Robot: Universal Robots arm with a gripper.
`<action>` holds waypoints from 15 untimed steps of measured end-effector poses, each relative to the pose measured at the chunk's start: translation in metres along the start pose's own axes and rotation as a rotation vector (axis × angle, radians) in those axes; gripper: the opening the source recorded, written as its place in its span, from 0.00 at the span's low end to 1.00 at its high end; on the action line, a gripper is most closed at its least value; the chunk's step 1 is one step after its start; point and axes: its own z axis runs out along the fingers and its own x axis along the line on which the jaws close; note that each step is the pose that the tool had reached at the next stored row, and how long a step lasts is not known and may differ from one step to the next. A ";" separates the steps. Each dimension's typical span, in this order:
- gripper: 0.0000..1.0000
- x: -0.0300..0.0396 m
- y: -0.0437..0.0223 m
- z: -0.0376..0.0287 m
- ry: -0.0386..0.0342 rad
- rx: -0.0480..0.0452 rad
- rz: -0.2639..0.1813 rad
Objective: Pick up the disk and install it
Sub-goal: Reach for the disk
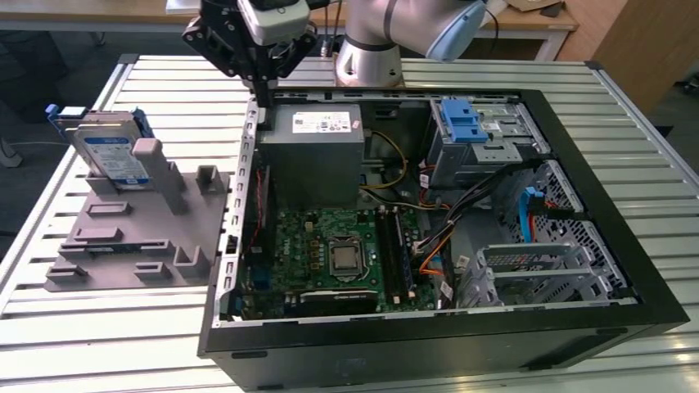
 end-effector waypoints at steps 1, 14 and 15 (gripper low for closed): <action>0.11 0.0004 0.0000 0.0000 0.0001 0.0000 0.000; 0.11 0.0057 -0.0004 0.0002 0.0000 0.0000 0.000; 0.11 0.0057 -0.0004 0.0002 0.0000 0.0000 0.000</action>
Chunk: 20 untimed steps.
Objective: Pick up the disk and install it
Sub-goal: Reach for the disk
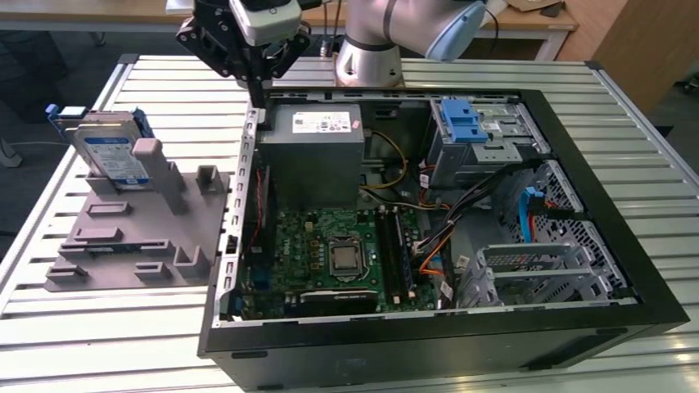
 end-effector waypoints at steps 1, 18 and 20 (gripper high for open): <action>0.11 0.0002 0.0000 0.0000 0.0000 0.0000 0.000; 0.11 0.0044 -0.0003 0.0000 0.0000 0.0000 0.000; 0.11 0.0048 -0.0003 -0.0001 0.0000 0.0000 0.000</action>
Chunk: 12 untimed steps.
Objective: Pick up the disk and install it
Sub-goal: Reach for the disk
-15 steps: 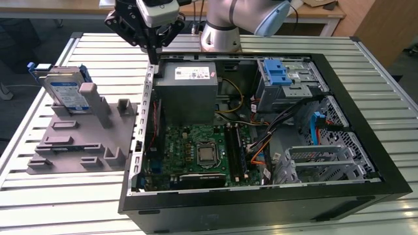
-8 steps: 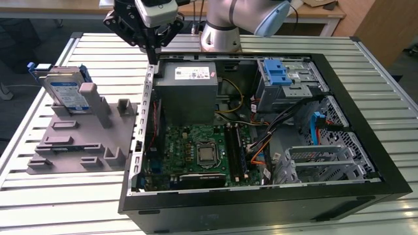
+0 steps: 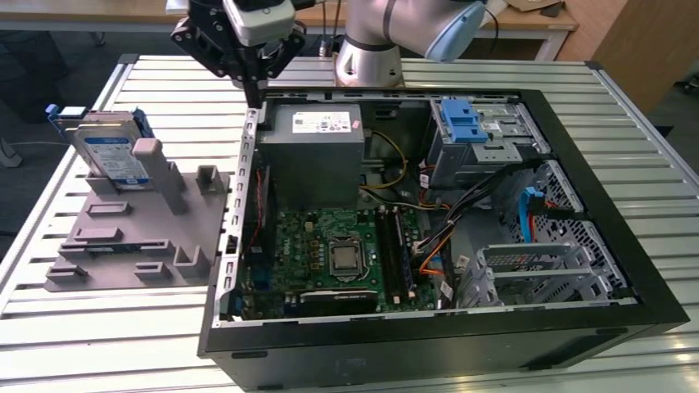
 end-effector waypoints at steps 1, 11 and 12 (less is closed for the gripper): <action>0.11 0.0002 0.0000 0.0000 0.0000 0.0001 0.000; 0.11 0.0027 -0.0002 0.0001 -0.0001 0.0000 0.000; 0.11 0.0028 -0.0002 0.0001 0.0000 0.0000 0.000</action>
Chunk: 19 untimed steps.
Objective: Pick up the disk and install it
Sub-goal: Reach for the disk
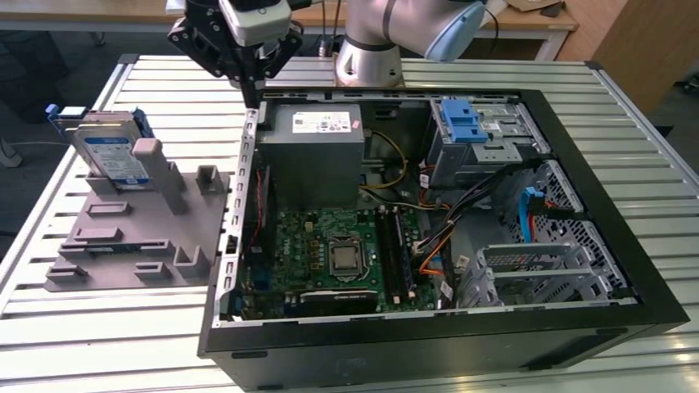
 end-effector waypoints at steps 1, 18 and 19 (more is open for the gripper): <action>0.11 0.0002 0.0000 0.0000 0.0000 0.0000 0.000; 0.11 0.0052 -0.0005 0.0019 0.0000 -0.0001 0.000; 0.11 0.0054 -0.0005 0.0019 -0.0001 -0.0001 0.000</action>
